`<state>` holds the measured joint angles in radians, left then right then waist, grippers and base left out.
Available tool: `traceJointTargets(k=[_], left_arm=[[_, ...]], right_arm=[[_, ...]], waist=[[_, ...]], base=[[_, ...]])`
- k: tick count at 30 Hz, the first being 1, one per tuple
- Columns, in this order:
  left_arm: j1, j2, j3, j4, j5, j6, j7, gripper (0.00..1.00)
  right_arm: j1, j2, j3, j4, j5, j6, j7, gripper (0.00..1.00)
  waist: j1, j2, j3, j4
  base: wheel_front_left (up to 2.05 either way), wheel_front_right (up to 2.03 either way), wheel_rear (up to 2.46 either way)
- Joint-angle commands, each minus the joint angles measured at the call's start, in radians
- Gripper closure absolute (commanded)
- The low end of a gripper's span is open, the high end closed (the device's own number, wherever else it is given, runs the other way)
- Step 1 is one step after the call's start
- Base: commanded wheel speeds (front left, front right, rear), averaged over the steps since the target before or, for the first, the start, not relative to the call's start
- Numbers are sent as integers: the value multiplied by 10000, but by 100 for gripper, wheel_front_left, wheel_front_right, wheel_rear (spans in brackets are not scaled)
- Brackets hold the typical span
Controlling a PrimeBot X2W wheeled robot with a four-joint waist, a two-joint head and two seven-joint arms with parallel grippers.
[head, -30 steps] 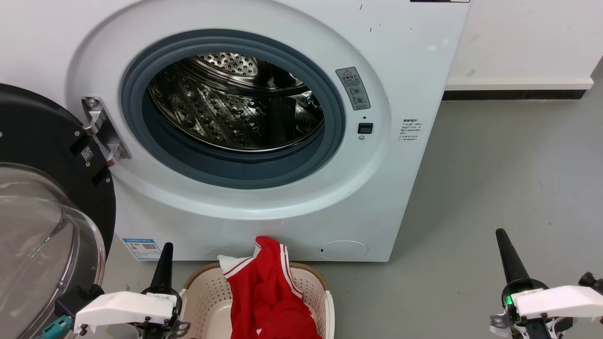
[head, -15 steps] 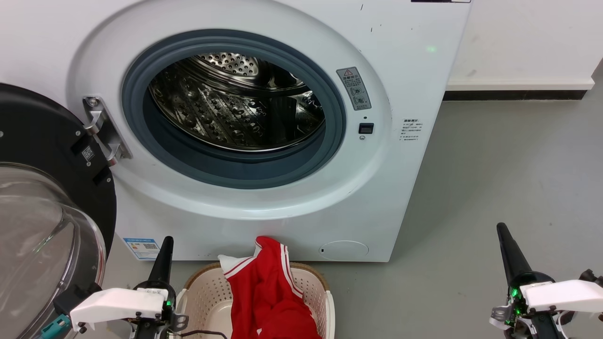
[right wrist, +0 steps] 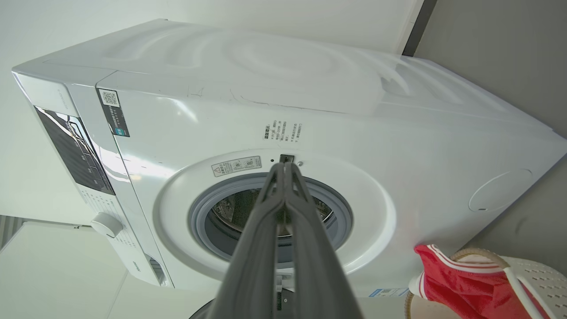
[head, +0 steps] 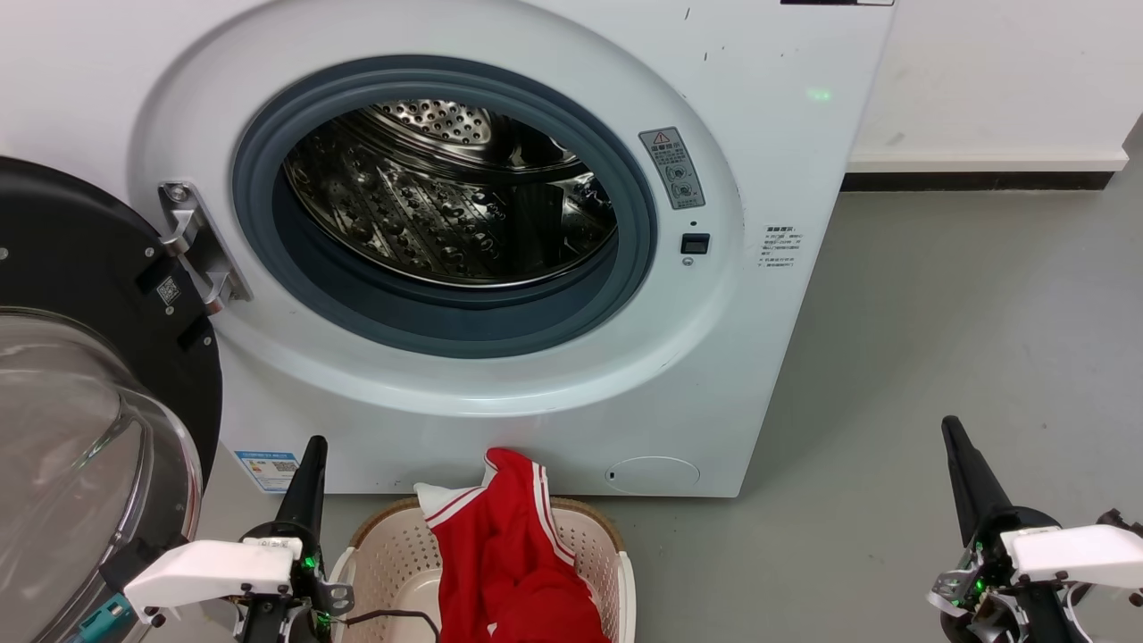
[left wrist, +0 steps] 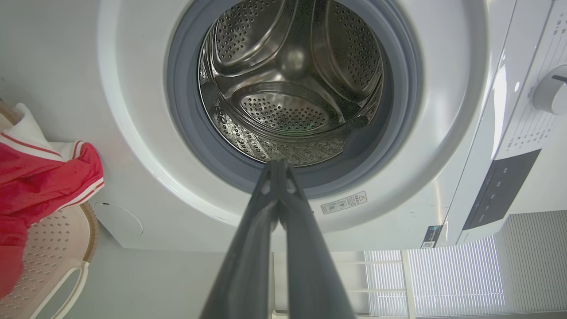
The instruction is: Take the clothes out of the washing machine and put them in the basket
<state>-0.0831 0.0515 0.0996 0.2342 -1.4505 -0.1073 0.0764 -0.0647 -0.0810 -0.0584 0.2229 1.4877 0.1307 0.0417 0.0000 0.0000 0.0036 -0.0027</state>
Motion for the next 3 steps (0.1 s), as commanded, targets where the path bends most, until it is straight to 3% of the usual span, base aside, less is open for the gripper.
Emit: traceJointTargets(k=[1, 3], left_arm=[[-146, -15, 40, 22, -271, -88, 77, 100], [-172, -14, 58, 31, -436, -101, 120, 100]], right_arm=[[-286, -2, -47, 21, 293, 1, 75, 100], [-292, 3, -61, 47, 444, 1, 115, 100]], waist=[[0, 0, 0, 3], [0, 0, -1, 6]], base=[[0, 0, 0], [0, 0, 0]])
